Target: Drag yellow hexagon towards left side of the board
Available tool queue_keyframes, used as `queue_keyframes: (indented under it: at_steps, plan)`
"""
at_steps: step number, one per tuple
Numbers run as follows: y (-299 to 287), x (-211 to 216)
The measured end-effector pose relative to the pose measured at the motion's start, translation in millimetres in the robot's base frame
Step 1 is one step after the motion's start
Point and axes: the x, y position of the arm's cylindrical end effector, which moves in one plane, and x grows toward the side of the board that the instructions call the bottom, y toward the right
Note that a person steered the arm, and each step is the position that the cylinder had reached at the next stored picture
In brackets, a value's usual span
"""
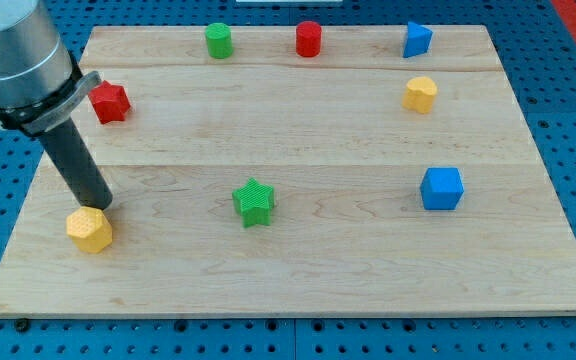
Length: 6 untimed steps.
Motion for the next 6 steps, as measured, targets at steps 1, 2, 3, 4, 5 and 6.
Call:
queue_keyframes:
  at_steps: [1, 2, 3, 4, 5, 6]
  plan:
    - [66.4, 15.1]
    - [73.8, 49.5]
    - [-8.8, 55.1]
    - [-46.4, 38.6]
    - [-14.6, 37.4]
    - [44.4, -2.4]
